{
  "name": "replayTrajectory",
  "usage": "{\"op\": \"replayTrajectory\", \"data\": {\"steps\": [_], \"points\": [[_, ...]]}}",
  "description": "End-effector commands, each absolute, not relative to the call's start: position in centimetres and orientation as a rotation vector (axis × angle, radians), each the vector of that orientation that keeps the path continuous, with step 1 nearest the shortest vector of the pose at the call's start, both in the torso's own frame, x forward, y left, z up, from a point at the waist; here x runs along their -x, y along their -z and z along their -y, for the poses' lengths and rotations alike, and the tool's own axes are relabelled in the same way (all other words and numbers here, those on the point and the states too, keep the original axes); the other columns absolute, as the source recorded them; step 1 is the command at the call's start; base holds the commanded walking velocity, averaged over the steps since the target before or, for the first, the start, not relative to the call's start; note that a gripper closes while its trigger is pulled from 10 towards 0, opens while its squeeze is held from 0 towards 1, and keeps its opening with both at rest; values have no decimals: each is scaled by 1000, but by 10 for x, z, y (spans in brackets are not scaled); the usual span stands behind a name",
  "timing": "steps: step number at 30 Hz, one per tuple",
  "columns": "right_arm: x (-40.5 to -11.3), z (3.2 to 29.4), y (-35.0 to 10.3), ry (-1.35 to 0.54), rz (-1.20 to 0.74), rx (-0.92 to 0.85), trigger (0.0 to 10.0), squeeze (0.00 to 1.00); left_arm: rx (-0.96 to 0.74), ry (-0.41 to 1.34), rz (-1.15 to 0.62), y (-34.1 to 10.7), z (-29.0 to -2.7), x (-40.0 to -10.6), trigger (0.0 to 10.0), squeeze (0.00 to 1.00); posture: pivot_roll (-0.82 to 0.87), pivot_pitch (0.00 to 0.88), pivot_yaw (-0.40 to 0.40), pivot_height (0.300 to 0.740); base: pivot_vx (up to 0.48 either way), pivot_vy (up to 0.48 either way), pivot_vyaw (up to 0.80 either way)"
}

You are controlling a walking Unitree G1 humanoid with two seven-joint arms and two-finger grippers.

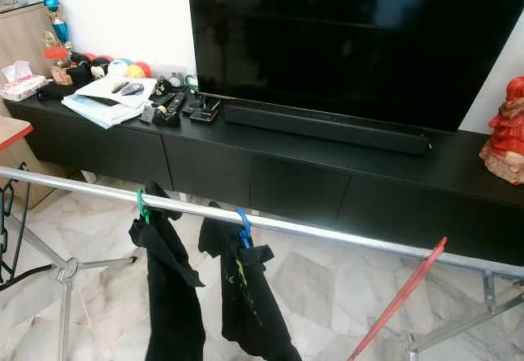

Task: Hang hanger

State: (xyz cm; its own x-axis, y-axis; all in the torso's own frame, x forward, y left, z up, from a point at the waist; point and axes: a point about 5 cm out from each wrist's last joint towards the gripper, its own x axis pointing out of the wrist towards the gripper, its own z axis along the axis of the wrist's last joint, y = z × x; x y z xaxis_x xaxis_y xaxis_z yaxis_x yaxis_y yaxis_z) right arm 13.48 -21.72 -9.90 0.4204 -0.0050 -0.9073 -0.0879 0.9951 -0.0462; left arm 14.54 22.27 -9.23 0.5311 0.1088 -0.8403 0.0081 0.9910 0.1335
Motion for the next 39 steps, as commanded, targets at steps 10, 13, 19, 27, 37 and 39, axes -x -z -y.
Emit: {"op": "replayTrajectory", "data": {"steps": [10,13,19,27,37,39], "points": [[-134,217,100,-64,-1146,96,10000,0,-137,-55,-1048,96,-222,-137,10000,0,122,0,-23,740,0,371,0],[-134,217,99,-59,-1145,94,10000,0,-133,-64,-1052,96,-224,-135,10000,0,124,0,-25,740,0,369,0],[-135,217,99,-53,-1144,95,10000,0,-130,-69,-1055,96,-225,-134,10000,0,123,0,-26,740,0,368,0],[-135,218,99,-43,-1143,99,10000,0,-123,-68,-1059,97,-224,-133,10000,0,124,0,-29,740,0,355,0],[-135,219,99,-29,-1146,110,10000,0,-128,-63,-1056,97,-225,-134,10000,0,120,0,-26,740,0,289,0],[-135,220,99,-19,-1147,115,10000,0,-130,-59,-1054,97,-225,-134,10000,0,118,0,-25,740,0,0,0]]}}
